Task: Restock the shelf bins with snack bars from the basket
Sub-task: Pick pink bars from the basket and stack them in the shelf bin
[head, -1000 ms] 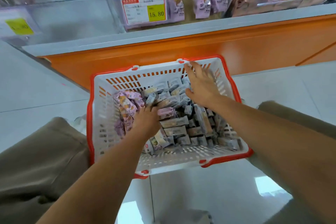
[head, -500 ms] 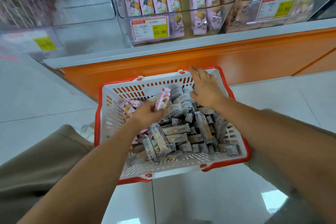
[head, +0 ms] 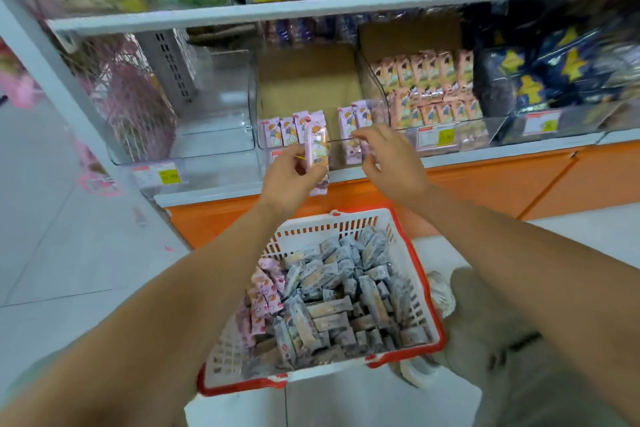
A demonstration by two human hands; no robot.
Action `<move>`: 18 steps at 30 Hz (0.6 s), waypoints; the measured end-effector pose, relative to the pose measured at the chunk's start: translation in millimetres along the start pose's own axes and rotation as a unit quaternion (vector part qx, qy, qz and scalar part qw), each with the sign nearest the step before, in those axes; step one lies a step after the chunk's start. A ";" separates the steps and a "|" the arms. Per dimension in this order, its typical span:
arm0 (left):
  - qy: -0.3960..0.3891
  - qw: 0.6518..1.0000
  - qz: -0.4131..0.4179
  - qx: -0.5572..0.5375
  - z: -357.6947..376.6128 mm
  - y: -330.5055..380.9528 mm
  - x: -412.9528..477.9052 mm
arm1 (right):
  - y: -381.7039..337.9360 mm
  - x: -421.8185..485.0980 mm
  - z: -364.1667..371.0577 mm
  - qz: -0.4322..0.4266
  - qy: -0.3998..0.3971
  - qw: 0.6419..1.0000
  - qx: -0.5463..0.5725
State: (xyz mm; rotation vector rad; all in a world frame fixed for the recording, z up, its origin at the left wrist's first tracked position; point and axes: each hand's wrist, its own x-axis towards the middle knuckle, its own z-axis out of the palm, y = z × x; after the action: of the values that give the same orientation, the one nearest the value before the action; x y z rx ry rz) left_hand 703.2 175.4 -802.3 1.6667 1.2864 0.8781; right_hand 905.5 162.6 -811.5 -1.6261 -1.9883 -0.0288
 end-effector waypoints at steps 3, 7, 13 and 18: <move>0.047 0.999 -0.009 0.013 4.0 21.7 23.5 | 4.3 15.4 -12.0 0.007 0.012 1.000 -0.005; 0.066 0.996 -0.046 0.031 7.8 39.2 65.8 | 19.4 37.4 -17.4 0.048 -0.004 0.999 -0.021; 0.055 0.989 -0.112 0.076 19.5 39.1 121.8 | 44.4 60.0 -8.9 0.070 -0.070 0.994 -0.043; 0.040 0.977 -0.122 0.171 31.3 27.9 146.4 | 55.2 58.3 2.7 0.060 -0.069 0.996 0.001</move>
State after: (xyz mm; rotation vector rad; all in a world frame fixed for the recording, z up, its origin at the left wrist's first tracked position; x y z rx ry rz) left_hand 775.6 308.1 -784.2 1.6948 1.7334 0.6040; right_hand 948.6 230.3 -806.7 -1.7857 -1.9858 0.1344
